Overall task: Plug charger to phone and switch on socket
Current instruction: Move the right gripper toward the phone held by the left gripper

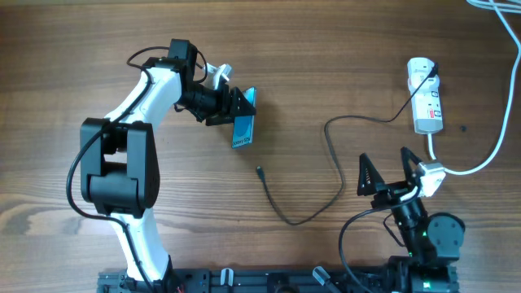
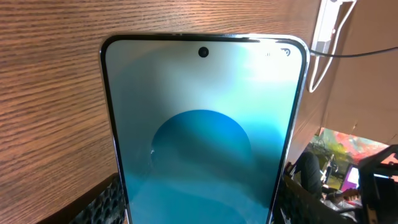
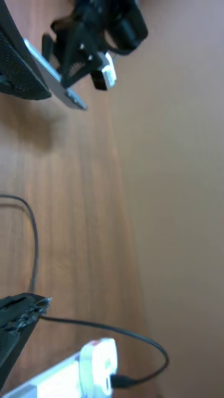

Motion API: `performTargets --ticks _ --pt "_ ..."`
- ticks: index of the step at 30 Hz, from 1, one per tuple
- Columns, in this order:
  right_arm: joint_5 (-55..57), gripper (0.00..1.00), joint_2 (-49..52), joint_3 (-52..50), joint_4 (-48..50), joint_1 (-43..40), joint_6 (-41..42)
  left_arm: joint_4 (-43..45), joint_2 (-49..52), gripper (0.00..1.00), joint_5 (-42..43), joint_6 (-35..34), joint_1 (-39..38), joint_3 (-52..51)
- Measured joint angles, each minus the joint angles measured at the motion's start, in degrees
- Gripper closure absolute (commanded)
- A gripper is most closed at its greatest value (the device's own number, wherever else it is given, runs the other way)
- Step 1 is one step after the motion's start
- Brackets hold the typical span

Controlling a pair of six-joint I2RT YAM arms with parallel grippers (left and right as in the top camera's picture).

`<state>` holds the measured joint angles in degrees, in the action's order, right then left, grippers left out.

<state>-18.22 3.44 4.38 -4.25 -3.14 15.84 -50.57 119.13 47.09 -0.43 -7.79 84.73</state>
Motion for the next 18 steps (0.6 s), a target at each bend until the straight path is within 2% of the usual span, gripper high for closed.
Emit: performTargets --ticks 5,10,12,14,17,18 --pt "-1.0 0.0 13.6 19.9 -15.1 0.0 -0.8 0.0 0.0 0.36 0.5 0.2 0.0 0.0" --pt "-1.7 0.0 38.9 53.4 -46.1 0.0 -1.6 0.1 0.0 0.35 0.8 0.4 0.0 0.0" --pt "-2.7 0.03 47.3 63.0 -50.7 0.0 -1.6 0.0 0.0 0.34 0.8 0.4 0.0 0.0" --pt "-4.4 0.23 54.0 69.4 -52.1 0.0 -1.6 0.0 0.0 0.34 0.8 0.4 0.0 0.0" --pt "-8.6 0.7 58.8 71.0 -51.8 0.0 -1.9 0.0 0.0 0.34 0.8 0.4 0.0 0.0" --pt "-12.1 0.71 62.3 71.0 -51.4 0.1 -1.8 0.0 0.0 0.34 0.8 0.4 0.0 0.0"
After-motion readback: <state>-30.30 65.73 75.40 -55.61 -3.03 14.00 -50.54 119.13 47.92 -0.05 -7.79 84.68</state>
